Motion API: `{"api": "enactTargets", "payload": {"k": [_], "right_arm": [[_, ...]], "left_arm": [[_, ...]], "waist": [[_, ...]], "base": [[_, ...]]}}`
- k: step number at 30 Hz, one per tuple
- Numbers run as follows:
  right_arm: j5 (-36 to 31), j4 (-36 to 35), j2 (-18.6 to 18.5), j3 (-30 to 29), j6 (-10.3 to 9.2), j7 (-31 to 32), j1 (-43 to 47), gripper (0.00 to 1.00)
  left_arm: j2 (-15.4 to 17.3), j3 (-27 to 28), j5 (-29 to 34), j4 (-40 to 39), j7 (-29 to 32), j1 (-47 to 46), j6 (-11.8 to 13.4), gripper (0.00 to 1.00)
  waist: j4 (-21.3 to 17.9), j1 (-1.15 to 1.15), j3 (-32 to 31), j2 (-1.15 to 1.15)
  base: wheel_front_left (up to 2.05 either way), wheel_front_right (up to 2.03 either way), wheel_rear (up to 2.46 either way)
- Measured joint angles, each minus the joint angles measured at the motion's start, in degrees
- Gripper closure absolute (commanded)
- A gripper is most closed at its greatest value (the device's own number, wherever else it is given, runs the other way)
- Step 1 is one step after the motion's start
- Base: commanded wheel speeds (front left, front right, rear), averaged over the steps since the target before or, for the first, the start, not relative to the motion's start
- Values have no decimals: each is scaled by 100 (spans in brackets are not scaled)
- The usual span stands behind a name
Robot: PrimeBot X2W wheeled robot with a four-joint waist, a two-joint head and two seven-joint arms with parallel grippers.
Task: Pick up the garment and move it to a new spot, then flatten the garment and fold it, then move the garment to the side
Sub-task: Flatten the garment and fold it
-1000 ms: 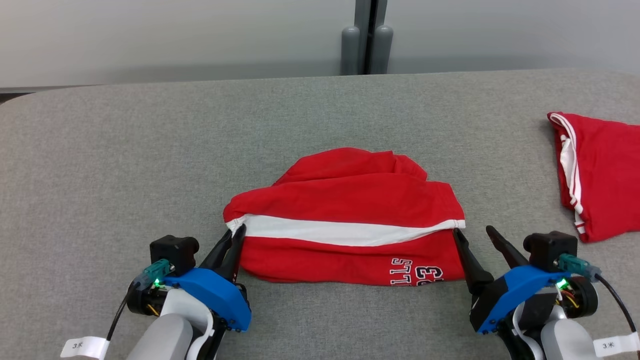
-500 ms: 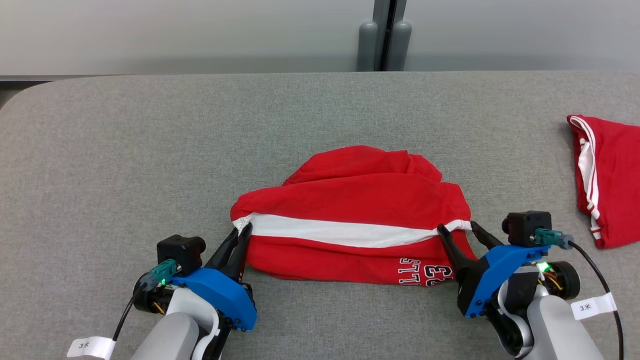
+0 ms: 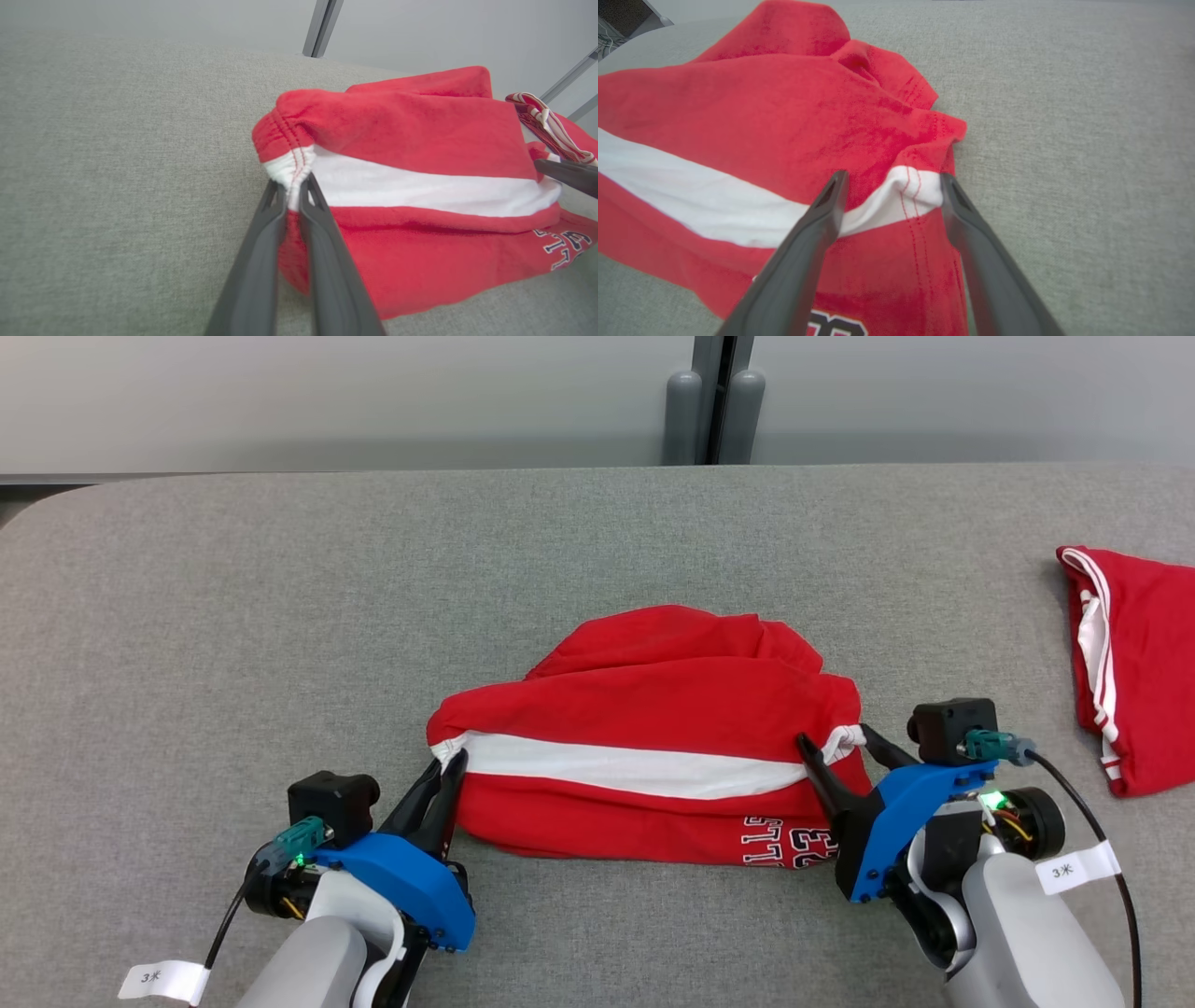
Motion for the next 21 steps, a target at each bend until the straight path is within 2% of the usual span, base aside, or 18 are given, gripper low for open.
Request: {"api": "enactTargets", "payload": {"k": [9, 13, 14, 15, 16, 21], "right_arm": [[-119, 490, -1, -138, 0, 71, -210, 0], [-88, 626, -2, -29, 0, 66, -260, 0], [-76, 655, -2, 31, 0, 66, -267, 21], [-56, 669, 1, 68, 0, 64, -274, 54], [-13, 684, 2, 80, 0, 65, -277, 100], [109, 577, 0, 69, 0, -16, -271, 100]], "left_arm": [[27, -67, -54, -22, 43, 1, -3, 100], [42, -85, -73, -41, 64, 1, -3, 100], [47, -85, -85, -45, 67, 1, -3, 100], [51, -85, -93, -53, 67, 1, -3, 100], [55, -85, -97, -57, 67, 1, -3, 100], [62, -76, -155, -111, 13, 12, 1, 100]], "waist": [[20, 0, -64, 0], [37, -1, -81, 0], [36, -1, -83, 0], [35, -1, -85, 0], [34, -1, -89, 0], [17, 0, -140, 0]], "base": [[0, 0, 0], [0, 0, 0], [0, 0, 0], [0, 0, 0], [0, 0, 0], [0, 0, 0]]}}
